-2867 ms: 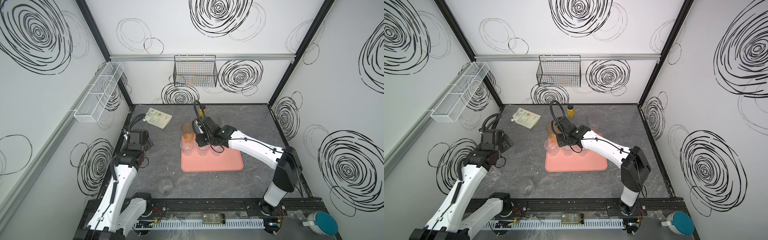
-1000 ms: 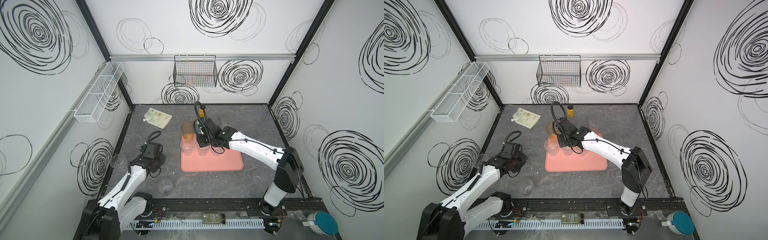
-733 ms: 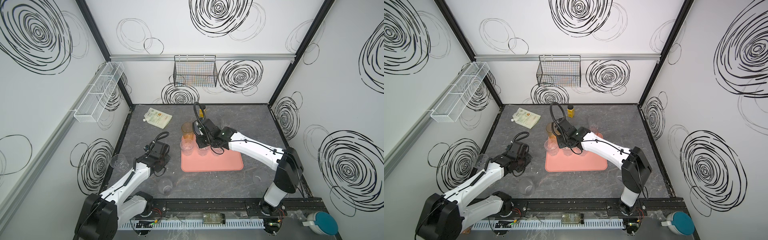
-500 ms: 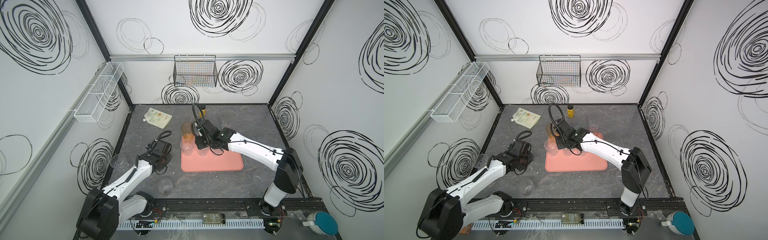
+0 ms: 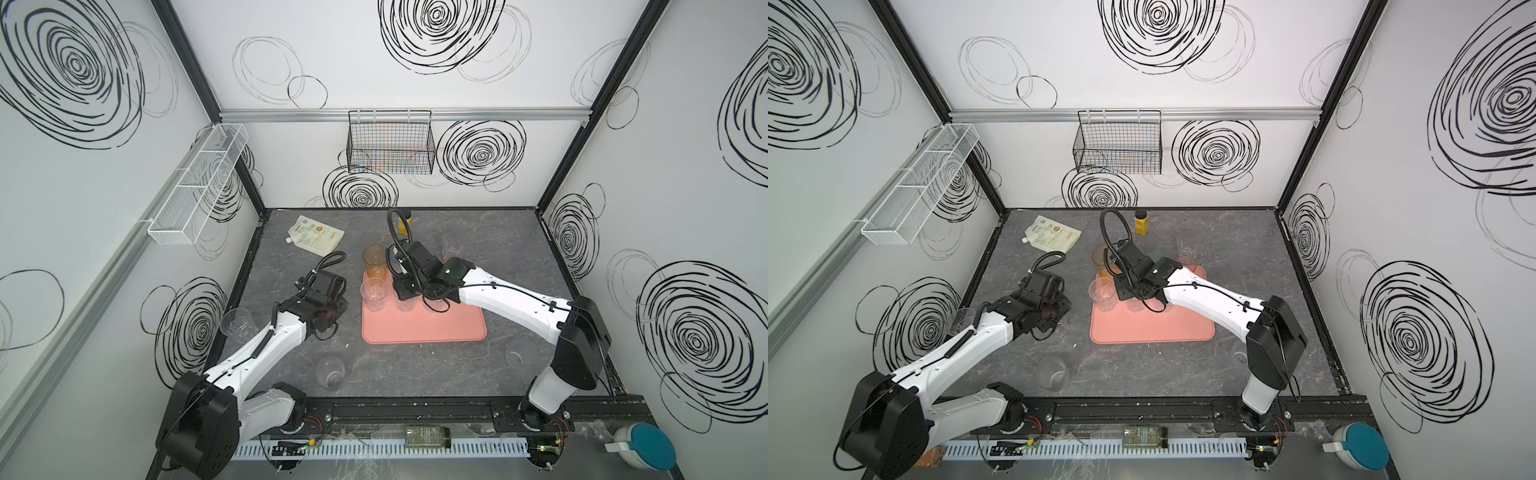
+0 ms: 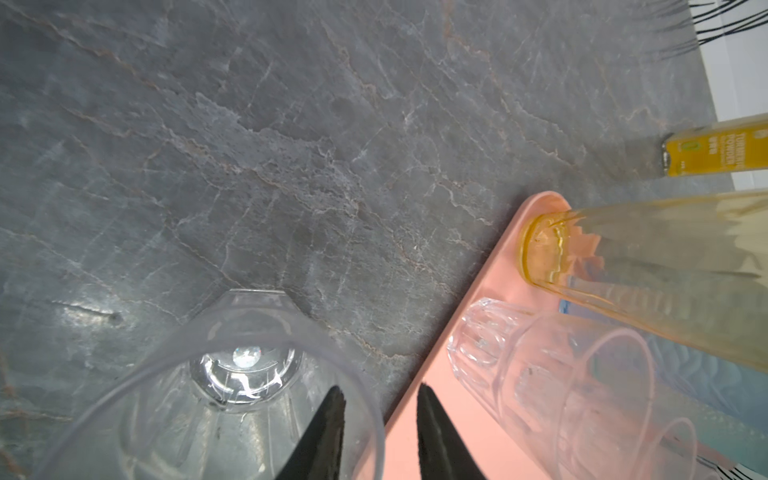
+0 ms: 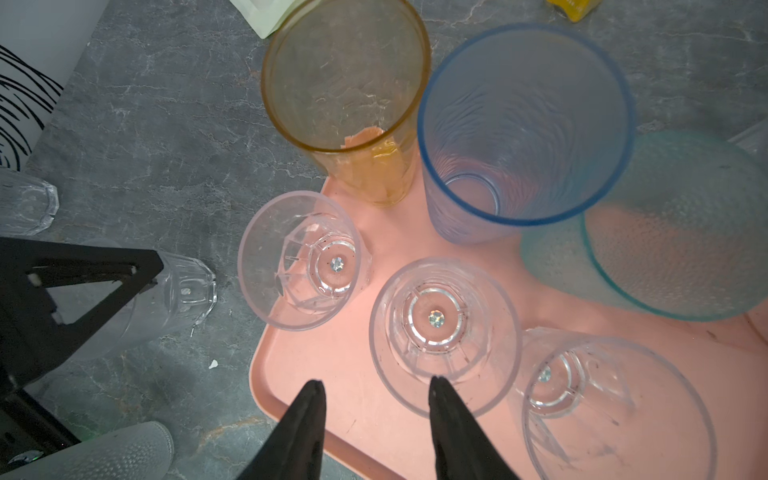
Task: Place the glasses into the tray
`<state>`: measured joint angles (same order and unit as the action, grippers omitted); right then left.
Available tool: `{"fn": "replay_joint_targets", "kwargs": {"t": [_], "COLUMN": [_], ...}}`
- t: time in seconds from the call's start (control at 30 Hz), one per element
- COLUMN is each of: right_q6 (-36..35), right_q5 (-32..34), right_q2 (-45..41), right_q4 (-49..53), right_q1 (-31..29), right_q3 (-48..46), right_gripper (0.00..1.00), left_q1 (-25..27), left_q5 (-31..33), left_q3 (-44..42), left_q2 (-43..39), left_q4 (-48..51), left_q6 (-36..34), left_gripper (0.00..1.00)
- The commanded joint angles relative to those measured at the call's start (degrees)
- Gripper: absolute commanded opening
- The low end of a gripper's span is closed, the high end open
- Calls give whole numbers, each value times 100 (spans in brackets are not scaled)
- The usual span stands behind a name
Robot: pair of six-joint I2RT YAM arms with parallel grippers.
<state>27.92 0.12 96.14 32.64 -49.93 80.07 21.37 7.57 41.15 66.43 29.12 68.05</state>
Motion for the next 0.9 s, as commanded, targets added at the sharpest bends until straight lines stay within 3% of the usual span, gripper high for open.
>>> {"fn": "replay_joint_targets", "kwargs": {"t": [0.0, 0.17, 0.37, 0.6, 0.7, 0.87], "right_q6": [126, 135, 191, 284, 260, 233], "right_q5": [-17, -83, -159, -345, -367, -206], "right_q2": [-194, -37, 455, 1450, 1936, 2623], "right_q4": [-98, -41, 42, 213, 393, 868], "right_q1": [-62, -164, -427, -1031, -1230, -1393], "right_q3": [-75, 93, 730, 1877, 2511, 3292], "right_gripper": [45, 45, 46, 46, 47, 47], "left_q1": [45, 80, -166, -1889, -2571, -3018], "left_q5": [114, 97, 1020, 1356, 1008, 627], "left_q3": [306, 605, 1255, 926, 800, 603], "left_q2": [-47, -319, -713, -1201, -1214, -974], "left_q4": [159, 296, 645, 342, 151, 32], "left_q6": [-167, -425, -1242, -2241, -2396, -2394], "left_gripper": [34, 34, 34, 35, 35, 35]}}
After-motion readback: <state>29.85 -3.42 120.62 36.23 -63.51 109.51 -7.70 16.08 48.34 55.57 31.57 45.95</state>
